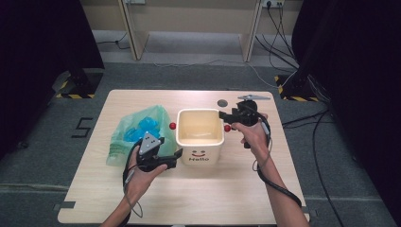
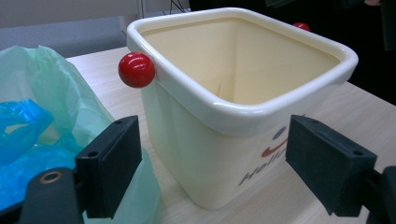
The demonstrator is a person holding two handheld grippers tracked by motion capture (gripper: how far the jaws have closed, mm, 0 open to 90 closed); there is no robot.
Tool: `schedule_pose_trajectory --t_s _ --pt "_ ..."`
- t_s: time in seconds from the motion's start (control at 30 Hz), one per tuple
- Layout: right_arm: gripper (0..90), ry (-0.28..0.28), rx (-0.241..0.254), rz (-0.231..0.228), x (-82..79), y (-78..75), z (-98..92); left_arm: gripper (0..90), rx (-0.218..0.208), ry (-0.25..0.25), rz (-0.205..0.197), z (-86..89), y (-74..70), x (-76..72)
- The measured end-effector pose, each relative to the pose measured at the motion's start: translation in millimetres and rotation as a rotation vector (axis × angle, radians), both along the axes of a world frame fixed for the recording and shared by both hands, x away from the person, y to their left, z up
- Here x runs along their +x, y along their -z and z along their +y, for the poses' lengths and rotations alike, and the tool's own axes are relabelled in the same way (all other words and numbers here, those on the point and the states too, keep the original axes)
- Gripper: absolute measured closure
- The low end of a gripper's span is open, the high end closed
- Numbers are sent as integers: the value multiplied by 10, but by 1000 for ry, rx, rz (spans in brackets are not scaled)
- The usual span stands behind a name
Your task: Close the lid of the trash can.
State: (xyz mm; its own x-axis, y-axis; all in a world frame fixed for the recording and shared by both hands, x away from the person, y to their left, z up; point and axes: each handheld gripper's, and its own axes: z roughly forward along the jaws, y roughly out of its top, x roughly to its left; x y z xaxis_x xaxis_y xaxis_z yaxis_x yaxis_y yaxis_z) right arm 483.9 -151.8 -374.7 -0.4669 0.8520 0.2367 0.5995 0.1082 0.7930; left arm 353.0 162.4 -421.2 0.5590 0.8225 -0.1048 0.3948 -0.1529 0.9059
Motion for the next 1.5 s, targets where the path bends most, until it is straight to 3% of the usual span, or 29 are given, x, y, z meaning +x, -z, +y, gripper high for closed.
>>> schedule_pose_trajectory --t_s 0.3,0.47,0.6,0.63,0.7,0.87,1.07,1.33,1.5 --pt "331 -6 -11 -21 -118 -9 -315 165 -15 31 16 0 146 -63" --pt "327 22 -18 5 -132 101 -499 163 -5 46 32 18 250 -84" --pt "321 31 -53 33 -166 219 -610 163 8 56 53 39 367 -114" --pt "321 31 -53 33 -166 219 -610 162 8 56 53 39 367 -114" --pt "323 34 -105 17 -198 234 -630 161 16 62 62 43 421 -123" --pt "323 19 -110 14 -238 301 -652 161 52 77 62 56 527 -161" --pt "317 20 -113 36 -290 411 -688 161 48 98 85 113 678 -203" --pt "309 -5 -124 29 -382 456 -700 161 48 108 85 156 720 -259" --pt "315 -17 -130 33 -447 506 -719 161 69 143 95 163 758 -327"
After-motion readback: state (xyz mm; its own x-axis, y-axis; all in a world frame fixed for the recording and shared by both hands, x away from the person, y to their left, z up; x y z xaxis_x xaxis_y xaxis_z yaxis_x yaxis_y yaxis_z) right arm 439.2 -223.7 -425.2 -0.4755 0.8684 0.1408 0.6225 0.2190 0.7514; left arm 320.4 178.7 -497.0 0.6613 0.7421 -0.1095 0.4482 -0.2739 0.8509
